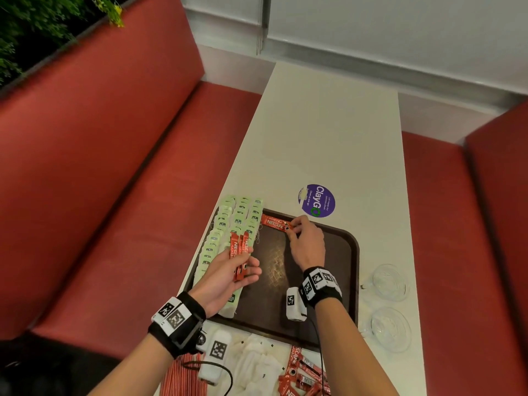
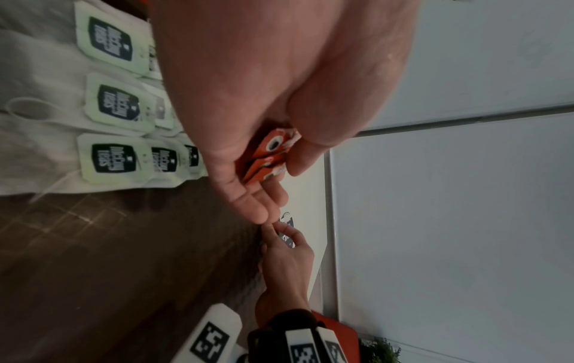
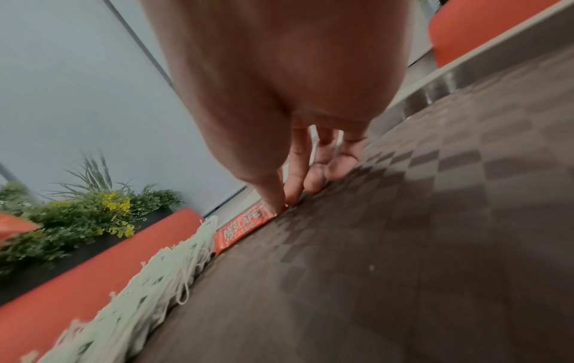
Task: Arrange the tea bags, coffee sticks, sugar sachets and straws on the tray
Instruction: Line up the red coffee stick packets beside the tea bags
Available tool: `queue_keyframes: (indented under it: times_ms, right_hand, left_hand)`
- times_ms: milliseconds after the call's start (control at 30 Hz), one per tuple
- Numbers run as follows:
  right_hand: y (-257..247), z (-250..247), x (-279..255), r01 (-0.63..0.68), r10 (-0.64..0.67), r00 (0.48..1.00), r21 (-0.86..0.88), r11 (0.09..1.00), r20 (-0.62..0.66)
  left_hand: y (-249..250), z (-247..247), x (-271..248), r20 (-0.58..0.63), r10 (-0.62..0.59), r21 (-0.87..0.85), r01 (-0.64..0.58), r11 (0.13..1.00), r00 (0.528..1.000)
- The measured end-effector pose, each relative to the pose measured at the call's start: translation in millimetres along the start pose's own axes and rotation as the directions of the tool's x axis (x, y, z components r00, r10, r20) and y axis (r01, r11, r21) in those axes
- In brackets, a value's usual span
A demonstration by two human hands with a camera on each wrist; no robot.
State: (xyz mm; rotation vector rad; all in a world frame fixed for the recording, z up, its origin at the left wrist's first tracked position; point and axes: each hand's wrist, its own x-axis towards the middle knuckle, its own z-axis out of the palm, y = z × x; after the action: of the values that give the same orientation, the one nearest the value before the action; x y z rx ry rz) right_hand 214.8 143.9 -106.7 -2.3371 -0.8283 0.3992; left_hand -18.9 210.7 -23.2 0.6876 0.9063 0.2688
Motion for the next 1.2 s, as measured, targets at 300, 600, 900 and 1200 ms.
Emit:
queue_keyframes:
  times_ms: [300,600,900,1200]
  right_hand:
    - [-3,2,2,0.019,-0.020,1.000,-0.054,0.998,-0.008]
    - [-12,7,-4,0.076,-0.089,0.994,-0.210,0.975,-0.056]
    - [-32,-9,-17,0.033,-0.031,0.995,0.027,0.999,-0.091]
    - [-63,-44,-86,-0.240,0.038,0.955,0.696,0.677,0.293]
  left_hand:
    - [1,2,-2,0.052,0.019,0.077,-0.022,0.997,0.998]
    - [3,5,-5,0.055,0.030,0.059,-0.033,0.998,0.998]
    - [10,7,-8,0.071,0.068,0.160,-0.079,0.984,0.995]
    - [2,13,-11,0.115,0.147,0.209,-0.168,0.963,0.982]
